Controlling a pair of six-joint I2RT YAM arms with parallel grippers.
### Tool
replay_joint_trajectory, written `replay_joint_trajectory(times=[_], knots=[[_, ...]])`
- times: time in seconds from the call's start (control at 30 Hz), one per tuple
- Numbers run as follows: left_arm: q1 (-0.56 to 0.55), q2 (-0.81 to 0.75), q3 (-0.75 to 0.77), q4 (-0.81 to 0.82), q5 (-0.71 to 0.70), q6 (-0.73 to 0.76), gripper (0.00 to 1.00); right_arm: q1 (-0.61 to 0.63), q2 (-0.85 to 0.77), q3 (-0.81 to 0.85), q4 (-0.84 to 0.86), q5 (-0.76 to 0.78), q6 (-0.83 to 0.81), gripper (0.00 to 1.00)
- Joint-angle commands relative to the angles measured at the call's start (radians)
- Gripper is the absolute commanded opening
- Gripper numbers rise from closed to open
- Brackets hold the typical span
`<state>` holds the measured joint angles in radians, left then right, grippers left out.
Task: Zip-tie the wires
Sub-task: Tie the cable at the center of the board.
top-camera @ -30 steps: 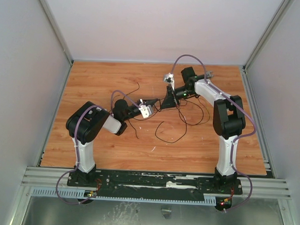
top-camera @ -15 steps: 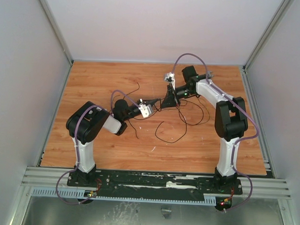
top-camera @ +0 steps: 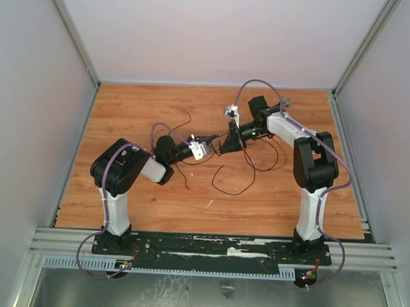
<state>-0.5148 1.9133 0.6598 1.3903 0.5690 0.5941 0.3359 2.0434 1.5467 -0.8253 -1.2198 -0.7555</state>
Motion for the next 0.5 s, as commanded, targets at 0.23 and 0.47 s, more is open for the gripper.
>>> replay_joint_trajectory(times=[0.23,0.47], knots=[[-0.01,0.001,0.005,0.054,0.002,-0.013,0.0,0.007,0.011,0.08,-0.01,-0.014,0.003,0.0],[-0.008,-0.002,0.006,0.055,0.003,-0.014,0.0,0.007,0.024,0.102,-0.018,-0.015,0.007,0.0]])
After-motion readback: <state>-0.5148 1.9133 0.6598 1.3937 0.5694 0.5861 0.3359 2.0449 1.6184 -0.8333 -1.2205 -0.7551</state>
